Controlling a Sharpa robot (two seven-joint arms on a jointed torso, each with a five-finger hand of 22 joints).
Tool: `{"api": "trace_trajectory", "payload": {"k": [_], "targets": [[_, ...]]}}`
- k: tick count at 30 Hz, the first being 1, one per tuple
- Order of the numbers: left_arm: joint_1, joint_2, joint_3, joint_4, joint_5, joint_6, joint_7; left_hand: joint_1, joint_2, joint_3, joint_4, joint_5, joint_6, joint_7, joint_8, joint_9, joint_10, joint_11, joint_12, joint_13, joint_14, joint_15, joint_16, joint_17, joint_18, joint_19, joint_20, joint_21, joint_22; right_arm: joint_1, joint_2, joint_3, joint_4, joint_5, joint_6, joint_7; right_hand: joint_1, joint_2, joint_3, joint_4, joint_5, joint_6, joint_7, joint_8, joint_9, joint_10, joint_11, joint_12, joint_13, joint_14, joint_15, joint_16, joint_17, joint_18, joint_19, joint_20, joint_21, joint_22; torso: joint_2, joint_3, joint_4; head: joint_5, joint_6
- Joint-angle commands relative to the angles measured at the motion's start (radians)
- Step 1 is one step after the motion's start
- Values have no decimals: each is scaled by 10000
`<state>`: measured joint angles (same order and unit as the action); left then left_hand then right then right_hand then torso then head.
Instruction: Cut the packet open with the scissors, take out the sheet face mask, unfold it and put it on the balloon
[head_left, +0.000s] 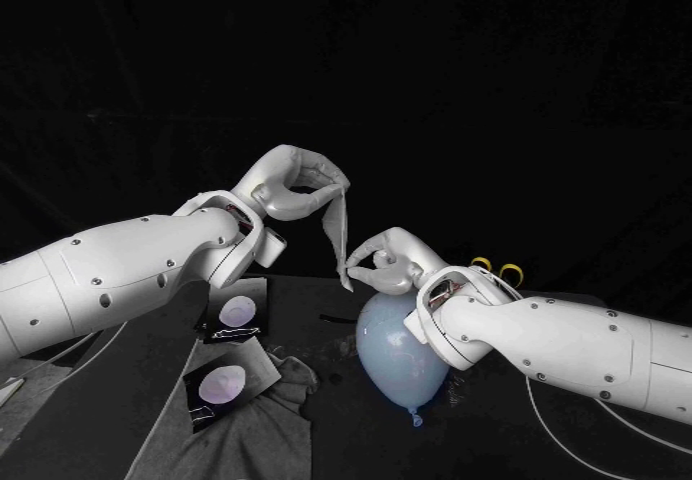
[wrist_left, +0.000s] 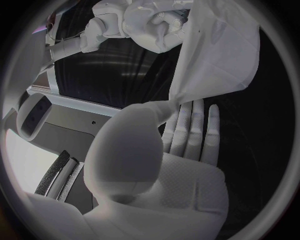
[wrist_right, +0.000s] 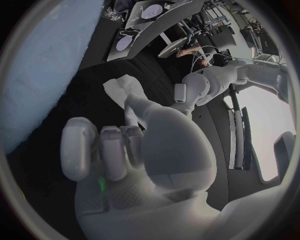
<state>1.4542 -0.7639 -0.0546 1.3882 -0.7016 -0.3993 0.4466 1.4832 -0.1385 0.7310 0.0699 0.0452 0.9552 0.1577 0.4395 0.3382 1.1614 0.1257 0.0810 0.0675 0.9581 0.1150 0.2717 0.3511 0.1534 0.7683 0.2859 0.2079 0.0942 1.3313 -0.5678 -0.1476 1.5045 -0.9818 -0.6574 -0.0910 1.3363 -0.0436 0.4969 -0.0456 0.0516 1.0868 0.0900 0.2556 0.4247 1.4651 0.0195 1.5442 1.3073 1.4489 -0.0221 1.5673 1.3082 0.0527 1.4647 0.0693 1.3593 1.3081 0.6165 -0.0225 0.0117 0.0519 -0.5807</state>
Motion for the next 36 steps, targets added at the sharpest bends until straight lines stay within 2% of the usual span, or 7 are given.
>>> {"api": "trace_trajectory", "payload": {"k": [1, 8, 15, 24, 28, 32, 36], "targets": [[27, 17, 16, 8, 162, -49, 89, -67, 108, 86, -17, 32, 66, 8, 71, 318, 15, 73, -58, 7, -64, -10, 63, 23, -69, -95, 9, 93, 25, -19, 24, 3, 13, -113, 246, 271, 7, 85, 141, -9, -28, 60, -15, 141, 120, 947, -75, 95, 2481, 1219, -271, 35, 2626, -89, 161, -78, 39, 2054, 8, -1, 1, -2, -6], [30, 3, 16, -9, 249, -72, 80, -71, 109, 89, -19, 33, 64, 10, 71, 322, 15, 72, -58, 7, -64, -10, 64, 23, -70, -96, 9, 96, 26, -51, 15, 3, 43, -255, 207, 292, -272, 65, 476, -79, -28, 11, -102, 533, 525, 1015, -151, 198, 2576, 1219, -336, 35, 2626, -104, 189, -143, 123, 2072, 2, 0, 4, -4, -29], [33, -21, 16, -48, 326, -91, 76, -71, 109, 89, -19, 33, 64, 10, 71, 322, 15, 72, -58, 7, -64, -10, 64, 23, -70, -96, 9, 96, 26, -77, -129, 3, 192, -485, 327, 399, -580, 7, 914, -204, -28, -273, -158, 1065, 1298, 1011, -204, 188, 2571, 1219, -386, 35, 2626, -109, 190, -198, 157, 2075, 2, 0, -7, 20, -46], [35, -62, 16, -70, 506, -135, 147, -82, 113, 100, -26, 33, 59, 13, 73, 336, 16, 73, -60, 8, -66, -10, 66, 25, -72, -100, 9, 104, 30, -85, -516, 0, 526, -625, 1099, 626, -760, -1, 1135, -218, -29, -509, -144, 1253, 1680, 937, -193, 60, 2471, 1219, -376, 35, 2626, -82, 122, -201, 30, 2037, -4, 3, -16, 34, -58], [35, -84, 16, -80, 811, -114, 273, -82, 113, 100, -26, 33, 59, 13, 73, 336, 16, 73, -60, 8, -66, -10, 66, 25, -72, -100, 9, 104, 30, -85, -627, -15, 462, -144, 1083, 652, -888, 14, 1182, -112, -31, -771, -94, 1239, 1813, 740, -151, -275, 2215, 1219, -348, 35, 2626, -48, 36, -180, -141, 1987, -11, 2, -20, 45, -25], [35, -138, 16, -51, 1140, -49, 381, -85, 115, 103, -26, 33, 56, 13, 72, 338, 15, 74, -61, 7, -67, -9, 66, 25, -72, -101, 9, 106, 31, -85, -789, -28, 388, 865, 700, 1074, -1393, -407, 656, 271, -58, -1567, 194, 810, 1766, -804, 100, -2699, 446, 944, -143, -403, 1659, 266, -770, -42, -1797, 1509, -3, 10, -6, 61, 24], [35, -195, 16, 22, 1428, 96, 456, -93, 115, 110, -31, 33, 44, 6, 68, 345, 3, 84, -69, 5, -81, -4, 60, 24, -73, -107, 7, 109, 32, -79, -979, -29, 320, 2150, 263, 1962, -1255, -387, 509, 441, -34, -1827, 375, 459, 1623, -1840, 261, -4482, -862, 725, -2, -738, 1090, 414, -1212, 124, -2674, 1232, 0, 1, -9, 63, 87]]}}
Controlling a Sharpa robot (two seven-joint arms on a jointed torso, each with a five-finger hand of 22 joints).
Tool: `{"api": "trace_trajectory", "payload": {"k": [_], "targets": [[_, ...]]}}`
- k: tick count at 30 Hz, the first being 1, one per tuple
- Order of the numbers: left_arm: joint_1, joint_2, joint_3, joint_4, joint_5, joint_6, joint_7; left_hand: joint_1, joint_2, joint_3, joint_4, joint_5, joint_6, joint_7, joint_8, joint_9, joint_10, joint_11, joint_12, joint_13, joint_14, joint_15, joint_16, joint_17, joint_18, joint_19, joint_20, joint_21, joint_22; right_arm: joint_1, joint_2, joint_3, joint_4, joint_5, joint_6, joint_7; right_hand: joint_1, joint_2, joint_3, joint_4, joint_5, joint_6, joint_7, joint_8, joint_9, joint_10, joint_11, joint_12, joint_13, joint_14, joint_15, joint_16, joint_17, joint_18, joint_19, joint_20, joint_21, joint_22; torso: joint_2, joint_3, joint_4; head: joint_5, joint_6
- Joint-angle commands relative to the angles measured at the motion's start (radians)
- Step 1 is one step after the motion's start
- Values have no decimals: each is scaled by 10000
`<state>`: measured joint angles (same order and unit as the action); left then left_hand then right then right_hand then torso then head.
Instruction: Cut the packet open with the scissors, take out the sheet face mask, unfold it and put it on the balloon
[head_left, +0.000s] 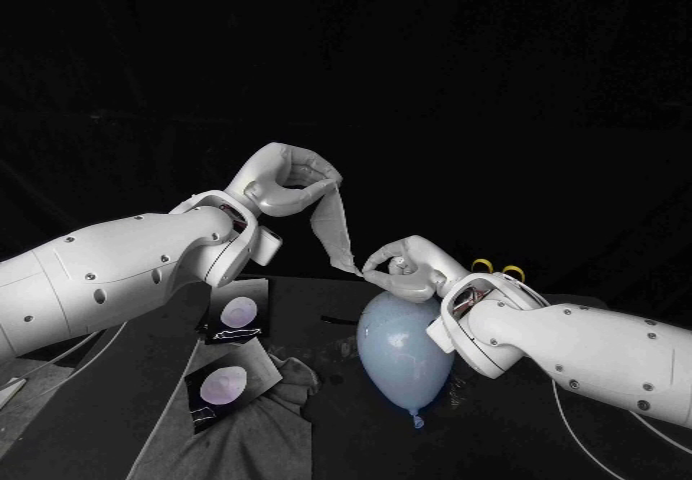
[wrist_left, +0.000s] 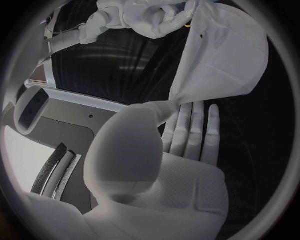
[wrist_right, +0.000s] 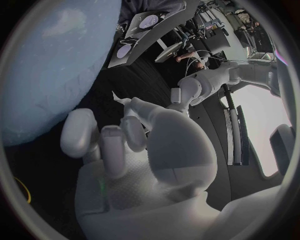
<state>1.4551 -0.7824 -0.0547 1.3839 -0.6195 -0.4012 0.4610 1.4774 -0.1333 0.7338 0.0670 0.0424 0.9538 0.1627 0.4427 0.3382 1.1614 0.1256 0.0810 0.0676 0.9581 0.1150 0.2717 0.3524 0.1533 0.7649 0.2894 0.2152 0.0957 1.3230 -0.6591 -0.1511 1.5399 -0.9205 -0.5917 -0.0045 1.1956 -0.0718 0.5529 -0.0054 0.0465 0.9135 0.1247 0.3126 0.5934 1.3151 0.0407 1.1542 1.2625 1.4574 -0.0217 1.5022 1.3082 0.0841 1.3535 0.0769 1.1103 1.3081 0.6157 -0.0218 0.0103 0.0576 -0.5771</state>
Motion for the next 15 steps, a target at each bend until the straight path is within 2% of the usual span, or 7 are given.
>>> {"api": "trace_trajectory", "payload": {"k": [1, 3, 4, 8, 10, 14, 15], "targets": [[25, -26, 17, 85, 661, 145, 325, -39, 62, 84, -2, 60, 52, -45, 35, 348, -2, 88, -72, 4, -86, 0, 58, 11, -73, -75, -28, 38, 17, 12, -108, 10, -56, 1880, -447, 1319, 191, -97, -58, 65, 13, -126, 62, -178, -98, -661, 68, -1154, -840, 588, 18, -170, 948, 141, -202, 70, -405, 1162, 6, -1, 4, 11, 53], [25, -57, 16, 118, 768, 200, 349, -39, 62, 84, -2, 60, 52, -45, 35, 348, -2, 88, -72, 4, -86, 0, 58, 11, -73, -75, -28, 38, 17, 45, -194, 26, -125, 2605, -525, 1765, 342, -90, -9, 114, 35, -215, 163, -385, -209, -1786, 166, -3260, -2432, 144, 91, -827, -77, 426, -1034, 161, -2085, 613, 1, -2, 12, 15, 71], [25, -81, 16, 133, 859, 247, 365, -49, 62, 84, 1, 59, 47, -44, 34, 352, -6, 91, -75, 4, -92, 4, 56, 11, -74, -80, -28, 38, 17, 85, -249, 41, -201, 3111, -521, 2056, 413, -116, 9, 165, 48, -201, 189, -497, -277, -2257, 185, -4464, -3423, -174, 113, -1356, -786, 619, -1579, 205, -3270, 168, -4, -1, 19, 14, 77], [25, -135, 15, 171, 1048, 367, 414, -58, 62, 82, 6, 59, 44, -43, 33, 355, -9, 94, -77, 4, -95, 7, 55, 11, -75, -83, -28, 39, 17, 212, -351, 74, -411, 4135, -459, 2586, 507, -178, 141, 286, 25, -149, 237, -683, -405, -2476, 237, -5787, -4642, -1073, 167, -2954, -2746, 981, -2673, 264, -5830, -918, -8, -8, 14, -4, 130], [24, -158, 14, 186, 1104, 429, 442, -65, 65, 81, 10, 59, 41, -43, 33, 358, -11, 98, -78, 3, -97, 10, 55, 11, -75, -86, -28, 39, 17, 289, -404, 95, -547, 4555, -420, 2831, 541, -241, 206, 372, 30, -95, 272, -833, -511, -2248, 269, -6748, -5717, -1338, 208, -3756, -3571, 980, -2632, 304, -6234, -1285, 1, -10, 9, -11, 148], [23, -195, 12, 230, 1167, 557, 499, -99, 79, 73, 30, 58, 28, -42, 34, 375, -21, 106, -84, 3, -111, 21, 50, 11, -84, -110, -22, 34, 14, 403, -406, 119, -879, 4936, -309, 3112, 609, -120, 317, 476, 23, 86, 335, -1015, -626, -1969, 320, -7904, -7016, -1860, 258, -5035, -4861, 981, -2629, 337, -6700, -1705, 3, -8, 5, -14, 161], [23, -205, 12, 250, 1177, 607, 520, -108, 82, 70, 35, 58, 24, -44, 34, 381, -24, 108, -86, 3, -116, 24, 49, 11, -87, -122, -21, 30, 11, 426, -380, 124, -1002, 5017, -244, 3161, 630, -166, 311, 458, 49, 69, 343, -1082, -657, -1935, 341, -8128, -7262, -2062, 286, -5431, -5243, 976, -2666, 353, -6811, -1796, 0, -7, 9, -15, 162]]}}
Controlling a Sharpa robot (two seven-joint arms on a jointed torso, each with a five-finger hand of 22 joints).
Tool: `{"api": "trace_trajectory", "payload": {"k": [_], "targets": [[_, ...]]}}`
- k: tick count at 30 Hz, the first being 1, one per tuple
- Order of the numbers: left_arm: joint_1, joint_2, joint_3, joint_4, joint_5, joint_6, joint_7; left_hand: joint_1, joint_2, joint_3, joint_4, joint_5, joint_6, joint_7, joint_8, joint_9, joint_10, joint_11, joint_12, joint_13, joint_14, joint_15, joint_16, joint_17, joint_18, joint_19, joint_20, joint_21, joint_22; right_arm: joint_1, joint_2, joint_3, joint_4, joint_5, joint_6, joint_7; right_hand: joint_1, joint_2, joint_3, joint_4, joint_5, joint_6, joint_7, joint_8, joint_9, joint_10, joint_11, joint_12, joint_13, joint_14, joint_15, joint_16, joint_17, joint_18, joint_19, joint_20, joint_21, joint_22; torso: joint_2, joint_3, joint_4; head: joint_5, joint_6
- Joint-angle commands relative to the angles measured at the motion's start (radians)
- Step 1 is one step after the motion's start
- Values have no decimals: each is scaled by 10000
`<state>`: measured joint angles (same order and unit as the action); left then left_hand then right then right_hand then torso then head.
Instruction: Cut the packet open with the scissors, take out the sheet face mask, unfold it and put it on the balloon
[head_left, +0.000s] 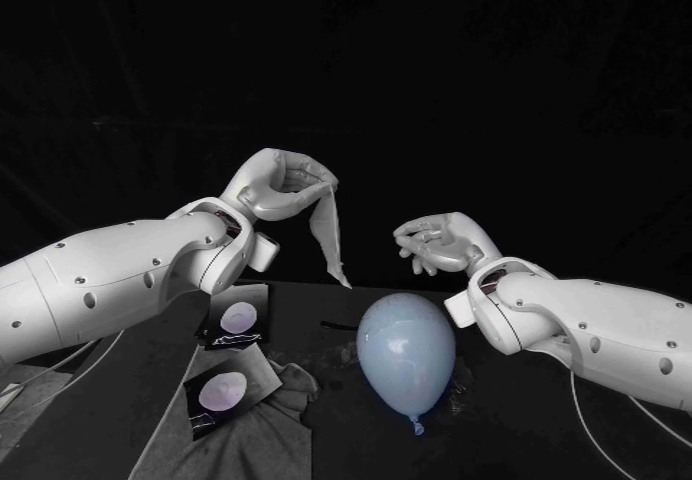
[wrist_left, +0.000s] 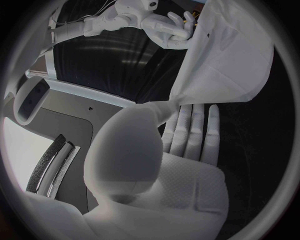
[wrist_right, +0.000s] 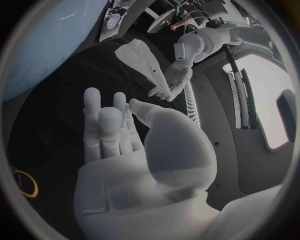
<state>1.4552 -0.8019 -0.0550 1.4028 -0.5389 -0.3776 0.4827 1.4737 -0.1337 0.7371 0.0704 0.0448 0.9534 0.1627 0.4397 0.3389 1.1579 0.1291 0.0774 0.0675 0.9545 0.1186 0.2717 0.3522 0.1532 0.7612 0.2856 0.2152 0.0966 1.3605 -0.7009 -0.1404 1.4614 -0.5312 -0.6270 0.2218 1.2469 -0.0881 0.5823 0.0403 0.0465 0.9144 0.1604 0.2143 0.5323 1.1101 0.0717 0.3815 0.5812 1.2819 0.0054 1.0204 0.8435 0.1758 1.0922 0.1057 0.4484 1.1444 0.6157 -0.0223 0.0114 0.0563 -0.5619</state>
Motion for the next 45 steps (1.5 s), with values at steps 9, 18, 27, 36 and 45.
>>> {"api": "trace_trajectory", "payload": {"k": [9, 18, 27, 36, 45], "targets": [[21, -134, 14, 364, 763, 784, 448, -166, 153, -41, 84, 33, -42, -103, 81, 481, -78, 126, -93, -3, -171, 32, 9, 12, -170, -341, 37, -97, -68, 132, 563, 29, -1280, 1446, 1066, 882, 215, -88, -65, 73, 21, -75, 376, -771, -359, 352, 523, -2556, -2956, -2152, 567, -4610, -2735, -36, -1303, 565, -2229, -1884, 20, 12, -3, -73, 54], [22, -227, 14, 809, 1900, 1491, 508, -203, 170, -80, 160, 34, -123, -142, 109, 636, -176, 181, -113, -6, -430, 124, -198, -58, -397, -967, 62, -410, -234, 144, 1304, 30, -2255, 1659, 2747, 968, 44, -1096, -1261, 161, 36, -1272, 864, -1521, -761, -955, 1217, -3182, -4390, -4389, 1563, -7481, -4204, -249, -2785, 1374, -3888, -3754, 20, 3, -3, -160, 83], [22, -269, 15, 1041, 3180, 2218, 437, -211, 203, -101, 199, 33, -187, -181, 116, 735, -265, 241, -128, -14, -545, 188, -357, -113, -500, -1641, 50, -654, -343, 140, 1752, 28, -2725, 2442, 4709, 899, 233, -988, -3321, 488, 8, -4822, 919, -1636, -2095, -3939, 1406, -3206, -5207, -8588, 2217, -9610, -6266, -755, -6846, 1851, -3990, -6943, 18, -1, 4, -227, 124], [22, -258, 16, 1266, 4207, 3203, 229, -193, 272, -139, 215, 32, -284, -205, 108, 837, -402, 314, -144, -25, -627, 259, -513, -168, -411, -1921, 22, -772, -378, 136, 1967, 24, -2766, 3544, 6439, 609, 883, -122, -5757, 1153, 10, -5592, 1029, -1580, -2347, -4959, 1523, -3171, -5233, -9551, 2372, -9760, -6896, -1040, -8219, 1876, -4081, -8697, 10, 9, 14, -238, 137], [22, -243, 16, 1332, 4678, 3917, 60, -170, 463, -256, 277, 31, -532, -69, 176, 1105, -641, 361, -151, -32, -724, 303, -763, -265, -351, -1656, 58, -698, -346, 123, 2116, 19, -2868, 4878, 7549, 304, 483, 391, -6796, 2199, 8, -5260, 1184, -1412, -2108, -4490, 1681, -3051, -5206, -9328, 2482, -9697, -6941, -908, -8420, 1876, -4098, -9090, 10, 8, -5, -251, 171]]}}
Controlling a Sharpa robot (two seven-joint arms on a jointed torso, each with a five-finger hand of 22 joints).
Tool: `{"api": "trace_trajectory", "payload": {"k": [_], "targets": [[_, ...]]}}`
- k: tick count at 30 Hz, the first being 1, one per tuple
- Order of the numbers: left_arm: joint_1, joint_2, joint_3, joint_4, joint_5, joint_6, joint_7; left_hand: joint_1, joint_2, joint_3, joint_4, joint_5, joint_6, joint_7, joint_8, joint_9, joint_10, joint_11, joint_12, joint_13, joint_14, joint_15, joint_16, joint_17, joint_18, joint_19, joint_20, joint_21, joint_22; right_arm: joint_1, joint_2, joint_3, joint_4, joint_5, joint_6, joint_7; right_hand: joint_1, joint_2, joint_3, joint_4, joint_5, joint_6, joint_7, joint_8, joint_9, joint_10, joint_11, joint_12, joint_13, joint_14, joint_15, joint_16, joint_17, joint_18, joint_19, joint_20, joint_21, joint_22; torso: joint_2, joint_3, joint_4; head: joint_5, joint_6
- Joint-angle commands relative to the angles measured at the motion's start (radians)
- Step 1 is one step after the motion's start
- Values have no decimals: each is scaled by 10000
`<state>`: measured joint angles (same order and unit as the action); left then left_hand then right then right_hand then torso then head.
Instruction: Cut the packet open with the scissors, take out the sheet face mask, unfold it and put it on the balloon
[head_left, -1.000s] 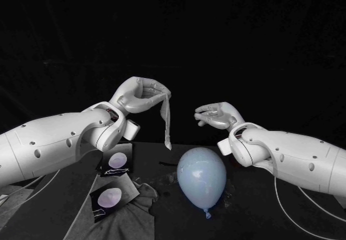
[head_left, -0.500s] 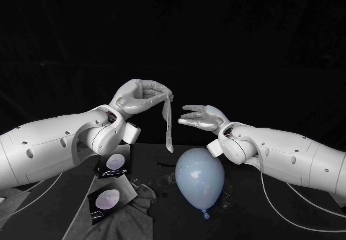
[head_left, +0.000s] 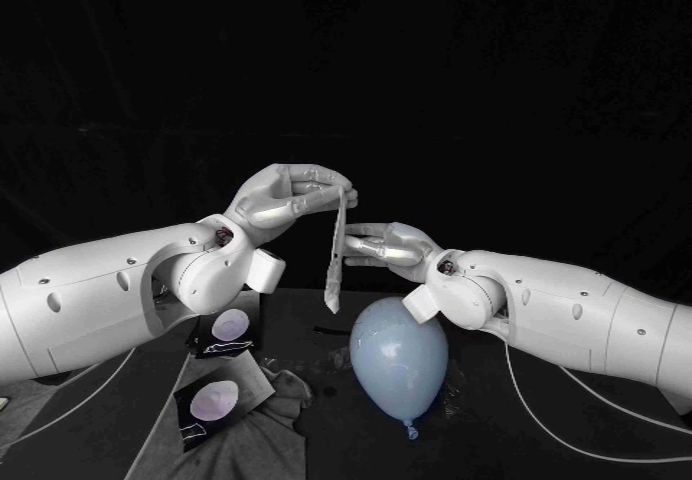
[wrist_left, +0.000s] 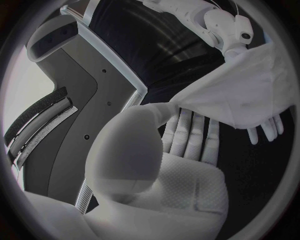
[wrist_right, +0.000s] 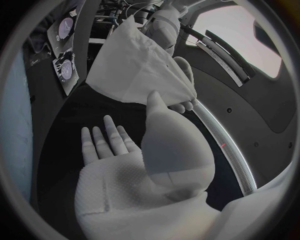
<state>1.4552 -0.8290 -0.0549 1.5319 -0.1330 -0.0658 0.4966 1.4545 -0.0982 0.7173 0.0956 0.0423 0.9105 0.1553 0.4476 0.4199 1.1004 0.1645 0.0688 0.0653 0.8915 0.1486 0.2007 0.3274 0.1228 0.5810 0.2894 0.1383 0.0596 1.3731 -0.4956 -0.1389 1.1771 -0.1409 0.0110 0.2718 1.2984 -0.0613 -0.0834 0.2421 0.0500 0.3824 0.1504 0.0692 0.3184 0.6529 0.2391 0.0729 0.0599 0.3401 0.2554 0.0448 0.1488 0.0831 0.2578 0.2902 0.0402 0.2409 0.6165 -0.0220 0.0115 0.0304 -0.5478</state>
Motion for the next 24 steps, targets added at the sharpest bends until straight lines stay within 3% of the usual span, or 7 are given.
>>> {"api": "trace_trajectory", "payload": {"k": [1, 7, 11, 15, 16, 19, 24], "targets": [[21, 32, 16, 47, 670, 861, -93, 30, 125, -71, 29, 57, -137, 11, 112, 336, -95, 16, -67, -10, -104, 9, -86, -32, -49, 201, 21, 87, 28, -3, 85, 3, -32, 1049, 1237, -215, -40, 148, -196, 252, -27, 63, 1286, 45, 35, 84, 10, 31, 4, 102, -14, 62, 2, 29, -81, 34, -15, -74, 4, 6, -6, 4, 36], [20, 72, 17, 46, 873, 1215, -167, 47, 239, -108, 83, 56, -330, 32, 191, 561, -293, 91, -76, -17, -209, 75, -281, -125, -112, -4, 23, 1, -19, -9, 151, 0, -55, 1405, 1847, -385, -149, 269, -462, 494, -26, 113, 1270, 79, 77, 130, -17, 20, 2, 110, 2, 60, -40, 45, -105, 40, -13, -171, 6, -3, 8, -12, 55], [20, 91, 17, -21, 977, 1322, -192, 70, 333, -128, 125, 55, -500, 100, 307, 764, -427, 126, -78, -19, -271, 114, -415, -201, -157, -166, 20, -77, -48, -11, 74, -1, 3, 1719, 2557, -641, -470, 600, -773, 492, -27, 1187, 1389, 490, 686, 1328, 145, 344, 104, 683, -8, 218, 87, 149, -75, 39, -3, -259, 1, -8, 3, -12, 47], [20, 70, 17, -91, 1073, 1366, -208, 113, 426, -128, 160, 56, -723, 178, 499, 1027, -528, 146, -70, -15, -298, 140, -540, -284, -192, -219, 18, -125, -56, -13, -41, -2, 90, 2055, 2973, -824, -1429, 1364, -1141, 513, -34, 1822, 1364, 750, 974, 1776, 112, 443, 81, 1216, -79, 365, 178, 218, 2, 41, 5, -318, 0, 2, -2, 2, 44], [20, 64, 17, -99, 1084, 1372, -210, 120, 440, -125, 165, 54, -753, 190, 532, 1068, -537, 147, -68, -14, -298, 142, -556, -296, -193, -218, 17, -130, -56, -13, -55, -2, 95, 2111, 2997, -841, -1906, 1719, -1288, 517, -14, 2043, 1352, 840, 1063, 1921, 104, 474, 79, 1348, -100, 400, 194, 237, 24, 42, 7, -333, -6, 4, -6, 1, 50], [20, 37, 17, -124, 1137, 1416, -221, 141, 469, -120, 182, 55, -887, 232, 660, 1230, -576, 154, -66, -12, -293, 152, -619, -342, -208, -315, 17, -175, -67, -14, -112, -5, 87, 2355, 3019, -871, -2754, 2511, -1793, 515, -29, 2611, 1341, 1052, 1262, 2285, 19, 501, 63, 2014, -181, 574, 307, 309, 169, 41, 28, -348, -6, 4, -8, -8, 76], [19, 17, 17, -132, 1194, 1468, -231, 159, 500, -107, 198, 55, -981, 268, 754, 1350, -601, 155, -65, -12, -288, 157, -664, -377, -220, -376, 15, -208, -74, -15, -167, -10, 76, 2581, 3017, -897, -3325, 3232, -2394, 522, -33, 2994, 1301, 1206, 1245, 2807, -84, 586, 67, 3452, -324, 990, 603, 446, 451, 43, 69, -313, -3, 7, -13, -18, 87]]}}
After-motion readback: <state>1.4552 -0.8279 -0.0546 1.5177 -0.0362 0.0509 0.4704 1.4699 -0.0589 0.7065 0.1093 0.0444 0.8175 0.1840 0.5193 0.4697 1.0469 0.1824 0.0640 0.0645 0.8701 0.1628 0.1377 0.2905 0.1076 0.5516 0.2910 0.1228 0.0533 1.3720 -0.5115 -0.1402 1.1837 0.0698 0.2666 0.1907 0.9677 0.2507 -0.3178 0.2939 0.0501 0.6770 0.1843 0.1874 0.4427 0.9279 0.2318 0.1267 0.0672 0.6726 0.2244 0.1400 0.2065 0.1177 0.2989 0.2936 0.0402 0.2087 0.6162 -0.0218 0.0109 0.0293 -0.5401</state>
